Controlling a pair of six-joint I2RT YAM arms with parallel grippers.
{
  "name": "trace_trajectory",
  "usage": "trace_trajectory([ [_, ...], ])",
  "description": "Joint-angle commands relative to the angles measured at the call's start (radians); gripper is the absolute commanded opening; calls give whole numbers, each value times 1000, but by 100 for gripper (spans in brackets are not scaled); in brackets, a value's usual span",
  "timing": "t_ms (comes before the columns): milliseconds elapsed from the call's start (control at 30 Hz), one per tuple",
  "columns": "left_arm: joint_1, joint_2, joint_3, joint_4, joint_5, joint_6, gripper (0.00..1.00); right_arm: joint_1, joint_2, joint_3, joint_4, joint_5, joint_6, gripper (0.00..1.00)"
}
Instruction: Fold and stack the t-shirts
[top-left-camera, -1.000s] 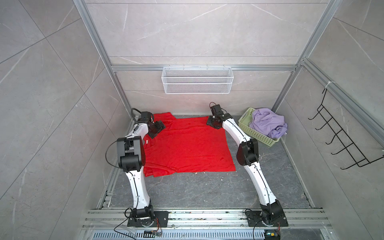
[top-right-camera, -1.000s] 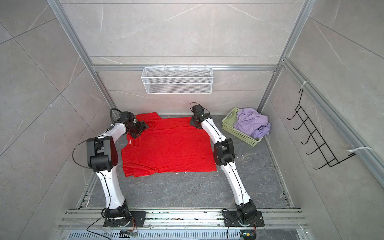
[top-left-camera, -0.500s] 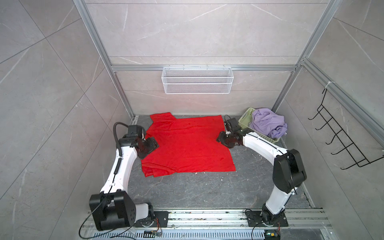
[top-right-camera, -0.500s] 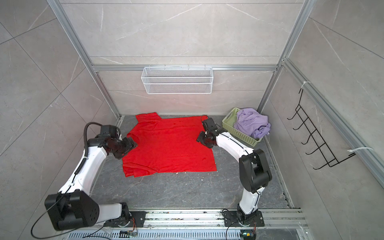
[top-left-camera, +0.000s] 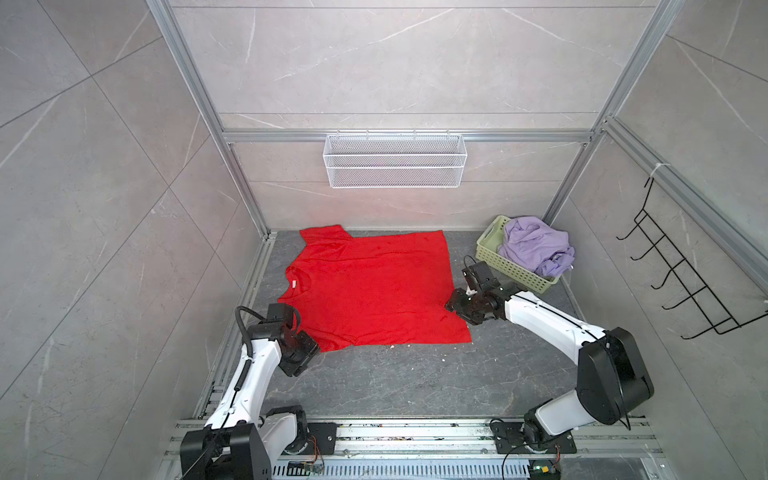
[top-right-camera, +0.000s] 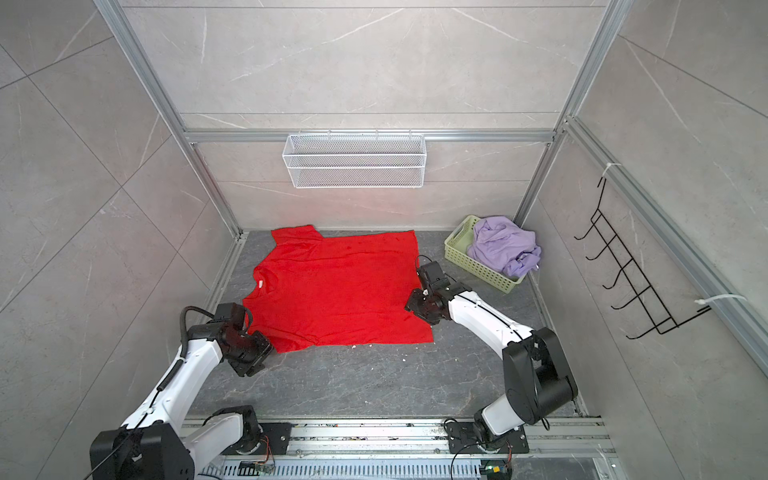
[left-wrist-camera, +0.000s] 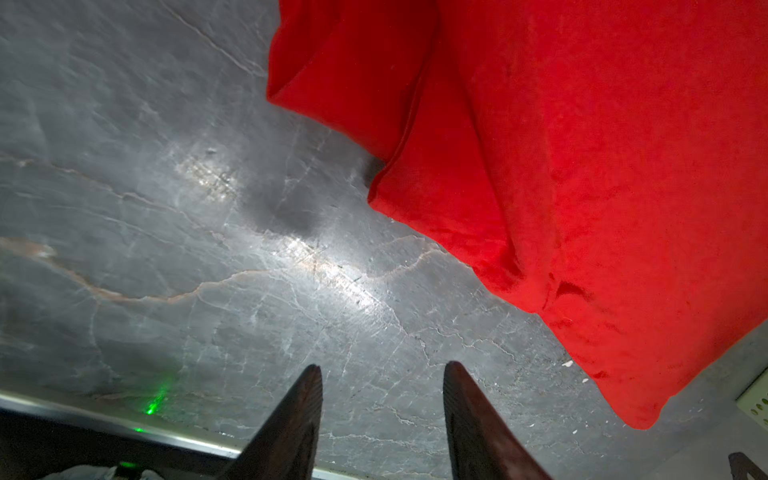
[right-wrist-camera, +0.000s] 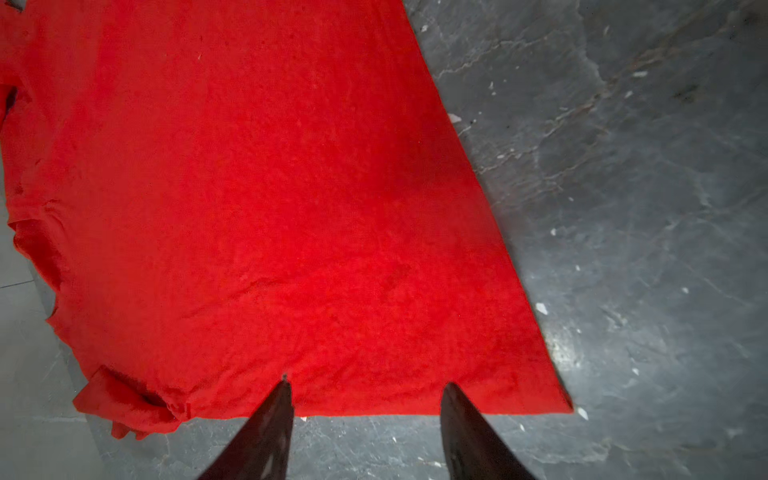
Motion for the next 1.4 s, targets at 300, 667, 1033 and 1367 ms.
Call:
trace_trajectory([
  [300,-4,203,16,194,-62,59,45,2,-143,-59,-78,43,25,59],
  [667,7,252,21,215,-117,111,42,6,-122,-44,-46,44,71,58],
  [1033,14,350,45,275,-87,149,30,31,-51,7,-31,66,87,59],
  [1367,14,231,89,142,-86,133,0,89,93,63,29,59,96,58],
])
